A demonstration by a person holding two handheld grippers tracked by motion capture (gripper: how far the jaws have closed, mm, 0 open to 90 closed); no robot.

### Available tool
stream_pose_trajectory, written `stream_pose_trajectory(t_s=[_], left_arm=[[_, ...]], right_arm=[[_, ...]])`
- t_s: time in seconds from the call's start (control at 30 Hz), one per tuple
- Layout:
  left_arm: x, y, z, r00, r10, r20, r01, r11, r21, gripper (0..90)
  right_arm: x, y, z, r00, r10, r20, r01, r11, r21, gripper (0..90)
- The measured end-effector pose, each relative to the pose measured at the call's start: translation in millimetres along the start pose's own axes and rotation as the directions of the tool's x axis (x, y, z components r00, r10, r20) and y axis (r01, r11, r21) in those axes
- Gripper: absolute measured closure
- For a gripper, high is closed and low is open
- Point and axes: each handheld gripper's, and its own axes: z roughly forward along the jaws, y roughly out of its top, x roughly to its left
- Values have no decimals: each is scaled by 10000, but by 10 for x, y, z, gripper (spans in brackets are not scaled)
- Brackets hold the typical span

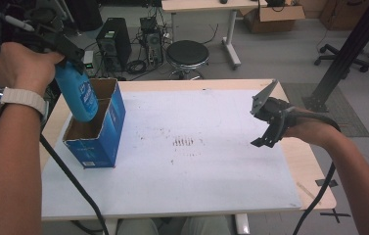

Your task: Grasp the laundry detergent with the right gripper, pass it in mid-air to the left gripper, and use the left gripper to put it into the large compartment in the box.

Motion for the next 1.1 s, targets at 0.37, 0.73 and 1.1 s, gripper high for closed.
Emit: stream_pose_trajectory(t_s=[0.37,0.73,1.1], left_arm=[[72,-92,393,9996,291,-22,-290,9992,280,376],[100,-221,781,9994,343,39,-344,9985,436,376],[104,-338,1163,9989,459,60,-461,9972,583,376]], right_arm=[[5,-1,29,10000,81,1,-81,10000,6,65],[14,-11,109,9999,134,-102,-132,9998,152,65],[17,-20,158,9995,250,-189,-246,9995,209,65]])
